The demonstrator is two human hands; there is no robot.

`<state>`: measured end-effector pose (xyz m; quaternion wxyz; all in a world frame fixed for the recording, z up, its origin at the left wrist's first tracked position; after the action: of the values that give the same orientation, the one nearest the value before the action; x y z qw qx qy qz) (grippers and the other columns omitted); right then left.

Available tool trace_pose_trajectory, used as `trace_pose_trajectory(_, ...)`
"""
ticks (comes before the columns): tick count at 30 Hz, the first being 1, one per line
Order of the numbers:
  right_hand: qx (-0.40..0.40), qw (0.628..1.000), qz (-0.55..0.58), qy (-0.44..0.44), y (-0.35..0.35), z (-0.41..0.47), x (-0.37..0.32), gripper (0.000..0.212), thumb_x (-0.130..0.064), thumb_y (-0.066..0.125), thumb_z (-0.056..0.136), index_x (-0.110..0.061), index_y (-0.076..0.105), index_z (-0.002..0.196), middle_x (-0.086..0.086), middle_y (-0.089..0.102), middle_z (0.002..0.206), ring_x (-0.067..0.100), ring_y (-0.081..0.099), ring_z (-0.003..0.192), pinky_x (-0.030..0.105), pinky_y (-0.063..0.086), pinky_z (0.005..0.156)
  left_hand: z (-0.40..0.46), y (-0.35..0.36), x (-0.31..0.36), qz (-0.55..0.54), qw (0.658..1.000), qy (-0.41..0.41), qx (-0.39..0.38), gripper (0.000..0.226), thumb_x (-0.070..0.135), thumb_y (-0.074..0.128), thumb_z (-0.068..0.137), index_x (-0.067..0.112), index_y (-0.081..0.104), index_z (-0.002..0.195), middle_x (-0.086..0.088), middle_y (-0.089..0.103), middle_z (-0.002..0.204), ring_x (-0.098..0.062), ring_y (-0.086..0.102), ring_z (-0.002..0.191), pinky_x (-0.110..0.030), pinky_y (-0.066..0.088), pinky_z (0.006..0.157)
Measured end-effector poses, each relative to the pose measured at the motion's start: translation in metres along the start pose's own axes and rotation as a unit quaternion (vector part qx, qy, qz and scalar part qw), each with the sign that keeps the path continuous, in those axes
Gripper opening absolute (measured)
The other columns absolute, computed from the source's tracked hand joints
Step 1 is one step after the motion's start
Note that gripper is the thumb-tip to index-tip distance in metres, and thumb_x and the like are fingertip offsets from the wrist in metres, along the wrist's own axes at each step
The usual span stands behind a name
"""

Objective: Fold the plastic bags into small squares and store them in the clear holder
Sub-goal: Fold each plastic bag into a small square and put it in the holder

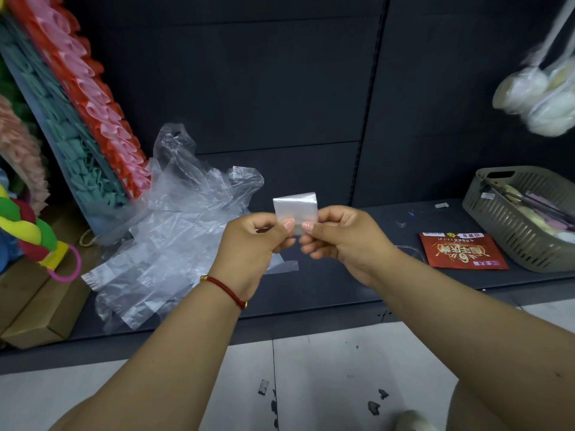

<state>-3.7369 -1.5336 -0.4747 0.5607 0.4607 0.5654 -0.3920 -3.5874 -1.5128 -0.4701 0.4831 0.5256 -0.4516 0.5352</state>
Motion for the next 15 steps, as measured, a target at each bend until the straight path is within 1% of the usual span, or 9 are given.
trace_pose_trajectory(1,0.007,1.000,0.021,-0.014,-0.001,0.001,-0.001,0.001,-0.004,0.066,0.088,-0.004,0.066,0.088,0.009,0.071,0.070,0.016,0.067,0.062,0.021,0.054,0.057,0.000,0.000,0.000,0.000,1.000,-0.004,0.000,0.010,0.009,0.064,0.091,0.011,0.073,0.086,0.004,0.067,0.069,-0.010,0.061,0.064,-0.023,0.054,0.066)
trace_pose_trajectory(3,0.023,0.998,0.038,-0.046,-0.006,0.002,-0.004,0.003,-0.001,0.066,0.087,-0.004,0.066,0.086,0.010,0.072,0.073,0.017,0.069,0.066,0.022,0.056,0.061,0.001,-0.001,-0.003,-0.012,0.999,-0.030,-0.016,0.012,0.015,0.063,0.093,0.015,0.073,0.100,0.011,0.061,0.066,-0.008,0.051,0.059,-0.022,0.047,0.058)
trace_pose_trajectory(5,0.025,0.996,0.041,-0.069,-0.009,0.001,-0.005,0.005,0.001,0.066,0.085,-0.004,0.066,0.085,0.011,0.072,0.074,0.018,0.070,0.069,0.024,0.057,0.064,-0.001,0.003,-0.007,-0.036,0.996,-0.057,-0.052,0.021,0.018,0.060,0.094,0.014,0.070,0.113,0.014,0.062,0.069,-0.007,0.053,0.061,-0.021,0.047,0.057)
trace_pose_trajectory(6,0.021,0.996,0.040,-0.076,-0.009,0.001,-0.005,0.005,0.001,0.066,0.085,-0.003,0.067,0.086,0.011,0.073,0.074,0.018,0.070,0.070,0.024,0.057,0.065,-0.002,0.004,-0.007,-0.040,0.995,-0.057,-0.065,0.023,0.018,0.060,0.094,0.012,0.069,0.114,0.012,0.065,0.074,-0.008,0.058,0.065,-0.021,0.050,0.059)
trace_pose_trajectory(8,0.018,0.995,0.036,-0.086,-0.009,0.001,-0.004,0.005,0.002,0.066,0.084,-0.002,0.067,0.087,0.010,0.073,0.075,0.018,0.070,0.070,0.025,0.058,0.066,-0.003,0.005,-0.004,-0.033,0.996,-0.035,-0.070,0.019,0.016,0.059,0.093,0.010,0.072,0.106,0.004,0.072,0.082,-0.011,0.066,0.074,-0.023,0.055,0.066)
trace_pose_trajectory(10,0.016,0.995,0.036,-0.094,-0.008,0.001,-0.004,0.005,0.000,0.068,0.082,-0.002,0.067,0.086,0.011,0.073,0.077,0.018,0.071,0.072,0.026,0.059,0.069,-0.003,0.002,-0.001,-0.018,0.999,0.001,-0.050,0.015,0.012,0.060,0.092,0.010,0.073,0.099,-0.002,0.074,0.084,-0.014,0.069,0.080,-0.028,0.057,0.074)
trace_pose_trajectory(11,0.014,0.995,0.038,-0.096,-0.008,0.001,-0.005,0.009,-0.004,0.070,0.079,-0.002,0.067,0.087,0.012,0.074,0.079,0.019,0.071,0.074,0.027,0.059,0.070,-0.002,0.000,0.000,0.004,0.999,0.024,-0.036,0.014,0.011,0.061,0.093,0.011,0.074,0.098,-0.004,0.075,0.085,-0.015,0.069,0.081,-0.032,0.058,0.078)
trace_pose_trajectory(13,0.013,0.994,0.046,-0.100,-0.007,0.000,-0.005,0.023,-0.017,0.073,0.071,-0.001,0.067,0.087,0.016,0.073,0.087,0.023,0.070,0.080,0.029,0.058,0.074,-0.002,-0.002,0.005,0.071,0.994,0.077,-0.016,0.014,0.011,0.063,0.092,0.016,0.076,0.093,-0.005,0.074,0.088,-0.019,0.070,0.083,-0.041,0.058,0.085)
trace_pose_trajectory(15,0.026,0.992,0.059,-0.108,-0.006,0.000,-0.005,0.029,-0.024,0.074,0.067,-0.001,0.067,0.084,0.022,0.071,0.098,0.028,0.069,0.085,0.033,0.058,0.079,-0.003,0.000,0.008,0.113,0.986,0.119,-0.007,0.015,0.011,0.065,0.092,0.015,0.076,0.083,-0.005,0.073,0.088,-0.025,0.069,0.085,-0.047,0.056,0.086)
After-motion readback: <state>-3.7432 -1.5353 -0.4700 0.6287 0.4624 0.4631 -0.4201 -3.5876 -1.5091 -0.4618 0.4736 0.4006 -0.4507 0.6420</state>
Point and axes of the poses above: each hand's wrist, its own z-axis towards the middle knuckle, its own y-axis out of the palm, x = y × z, the point moved 6 cm from there along z, towards the middle knuckle
